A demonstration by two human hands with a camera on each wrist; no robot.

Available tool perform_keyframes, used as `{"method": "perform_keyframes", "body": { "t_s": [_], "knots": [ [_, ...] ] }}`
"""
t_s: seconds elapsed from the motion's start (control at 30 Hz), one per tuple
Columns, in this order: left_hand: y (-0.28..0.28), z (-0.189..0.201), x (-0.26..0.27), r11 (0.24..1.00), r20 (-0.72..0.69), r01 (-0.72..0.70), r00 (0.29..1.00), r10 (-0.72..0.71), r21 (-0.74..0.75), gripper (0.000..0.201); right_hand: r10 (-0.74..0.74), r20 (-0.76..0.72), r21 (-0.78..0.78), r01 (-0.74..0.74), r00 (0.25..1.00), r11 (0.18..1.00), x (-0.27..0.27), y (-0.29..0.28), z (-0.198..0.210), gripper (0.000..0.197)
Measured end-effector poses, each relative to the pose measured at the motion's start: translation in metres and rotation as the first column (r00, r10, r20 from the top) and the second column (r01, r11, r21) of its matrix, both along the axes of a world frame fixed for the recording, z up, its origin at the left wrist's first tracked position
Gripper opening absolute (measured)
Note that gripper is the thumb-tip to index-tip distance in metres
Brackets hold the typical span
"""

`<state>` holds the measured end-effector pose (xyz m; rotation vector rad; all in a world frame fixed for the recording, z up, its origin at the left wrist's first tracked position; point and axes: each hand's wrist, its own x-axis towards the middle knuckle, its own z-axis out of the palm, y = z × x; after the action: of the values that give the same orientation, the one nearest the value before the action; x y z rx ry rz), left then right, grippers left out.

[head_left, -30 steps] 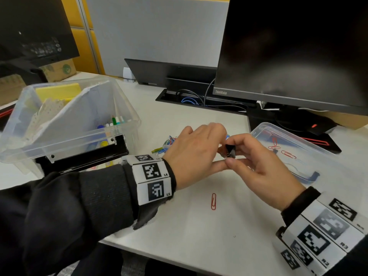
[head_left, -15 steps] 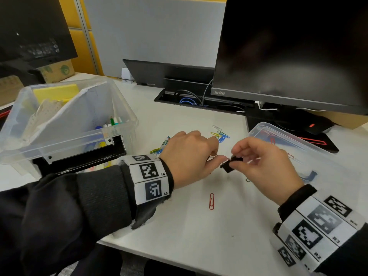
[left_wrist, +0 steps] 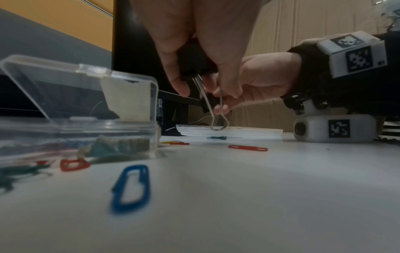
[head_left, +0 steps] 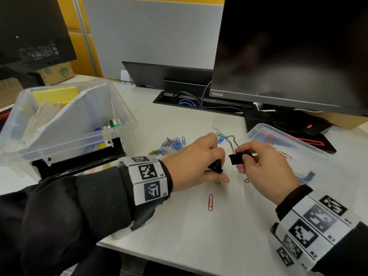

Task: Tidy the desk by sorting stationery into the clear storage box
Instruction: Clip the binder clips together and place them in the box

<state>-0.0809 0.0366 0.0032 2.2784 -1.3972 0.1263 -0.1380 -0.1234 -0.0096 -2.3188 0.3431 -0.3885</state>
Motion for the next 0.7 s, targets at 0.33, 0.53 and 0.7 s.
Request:
{"method": "perform_keyframes", "body": {
  "t_s": [0.33,0.53,0.7],
  "knots": [
    [-0.006,0.018,0.004,0.869,-0.273,-0.409,0.901,0.336,-0.279,0.035,-0.057,0.258,0.191,0.007,0.965,0.982,-0.005,0.005,0.014,0.017],
    [-0.016,0.027,0.008,0.767,-0.847,-0.601,0.51,0.15,-0.226,0.009,-0.025,0.293,0.359,-0.086,0.956,0.929,-0.01,0.017,0.019,0.016],
    [-0.014,0.036,0.0,0.746,-0.917,-0.633,0.392,0.077,-0.208,0.013,-0.05,0.249,0.538,-0.095,0.967,0.838,-0.013,0.023,0.025,0.017]
  ]
}}
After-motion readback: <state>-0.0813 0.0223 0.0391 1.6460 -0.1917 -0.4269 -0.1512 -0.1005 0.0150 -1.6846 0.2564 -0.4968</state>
